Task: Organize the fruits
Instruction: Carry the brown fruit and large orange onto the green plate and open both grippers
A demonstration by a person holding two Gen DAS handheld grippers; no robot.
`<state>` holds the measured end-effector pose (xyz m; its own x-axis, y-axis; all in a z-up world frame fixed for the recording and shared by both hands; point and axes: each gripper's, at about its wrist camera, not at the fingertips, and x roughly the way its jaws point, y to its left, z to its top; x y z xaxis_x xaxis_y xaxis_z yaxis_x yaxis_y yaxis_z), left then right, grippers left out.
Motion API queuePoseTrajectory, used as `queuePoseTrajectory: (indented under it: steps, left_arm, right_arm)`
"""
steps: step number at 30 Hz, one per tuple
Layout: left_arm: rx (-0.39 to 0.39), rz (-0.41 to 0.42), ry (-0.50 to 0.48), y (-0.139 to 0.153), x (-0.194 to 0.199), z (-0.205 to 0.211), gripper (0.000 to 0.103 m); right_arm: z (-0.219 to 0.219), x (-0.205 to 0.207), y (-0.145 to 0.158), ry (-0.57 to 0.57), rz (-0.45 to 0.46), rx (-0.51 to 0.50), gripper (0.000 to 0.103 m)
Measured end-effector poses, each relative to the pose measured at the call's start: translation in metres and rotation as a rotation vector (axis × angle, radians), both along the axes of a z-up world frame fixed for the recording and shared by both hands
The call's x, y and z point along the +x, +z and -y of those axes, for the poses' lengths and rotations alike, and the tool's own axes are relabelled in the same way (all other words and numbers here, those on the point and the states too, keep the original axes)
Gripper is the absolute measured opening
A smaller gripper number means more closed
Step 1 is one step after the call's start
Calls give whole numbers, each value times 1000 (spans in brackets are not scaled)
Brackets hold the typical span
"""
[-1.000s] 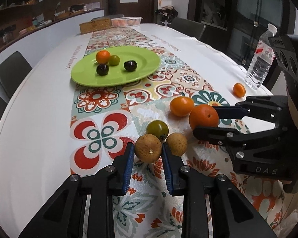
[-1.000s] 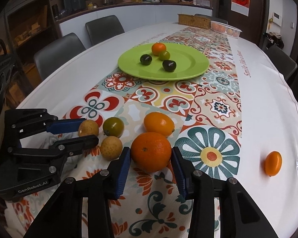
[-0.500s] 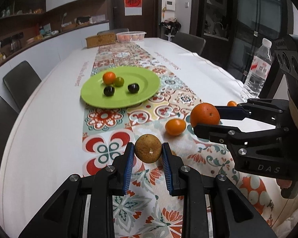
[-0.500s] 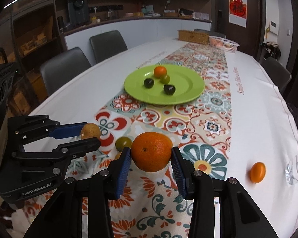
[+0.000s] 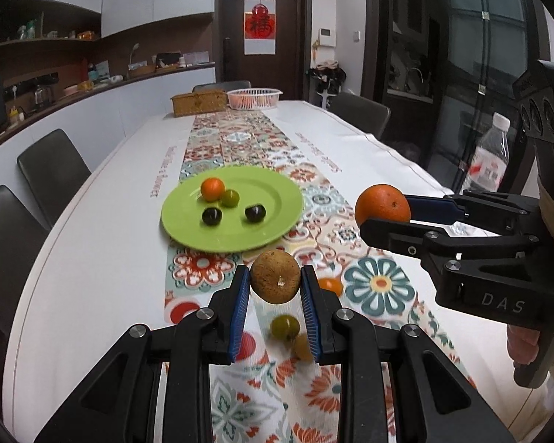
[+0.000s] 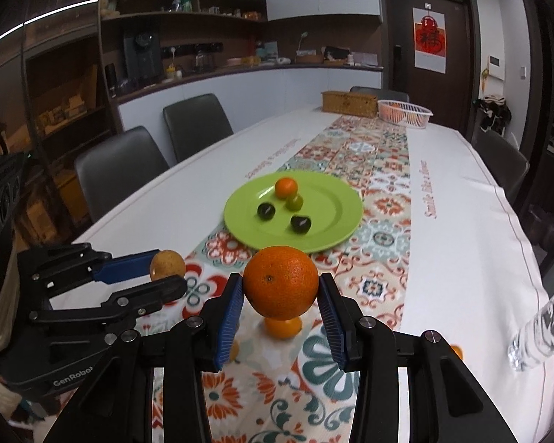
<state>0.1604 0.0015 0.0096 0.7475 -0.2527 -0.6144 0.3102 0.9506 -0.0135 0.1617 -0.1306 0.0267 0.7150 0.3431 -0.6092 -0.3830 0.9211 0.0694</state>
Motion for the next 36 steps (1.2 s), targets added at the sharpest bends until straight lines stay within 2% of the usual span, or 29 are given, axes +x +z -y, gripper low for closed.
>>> queuePoseTrajectory:
  steps: [9,18,24,36]
  left_arm:
    - [-27,39,13,22,31,-2,28]
    - [-48,42,23,31,66,-6,28]
    - [-43,24,34,27,94,-10,28]
    - [-43,-78,80,2,164,-30,28]
  right_arm:
    - [-2,26,19,-8,46,25,42]
    - [-5,59,35,-6,76,32,42]
    - [-10,87,30,-6,48,19,42]
    - [-22,155,4,-11,-56,-23,42]
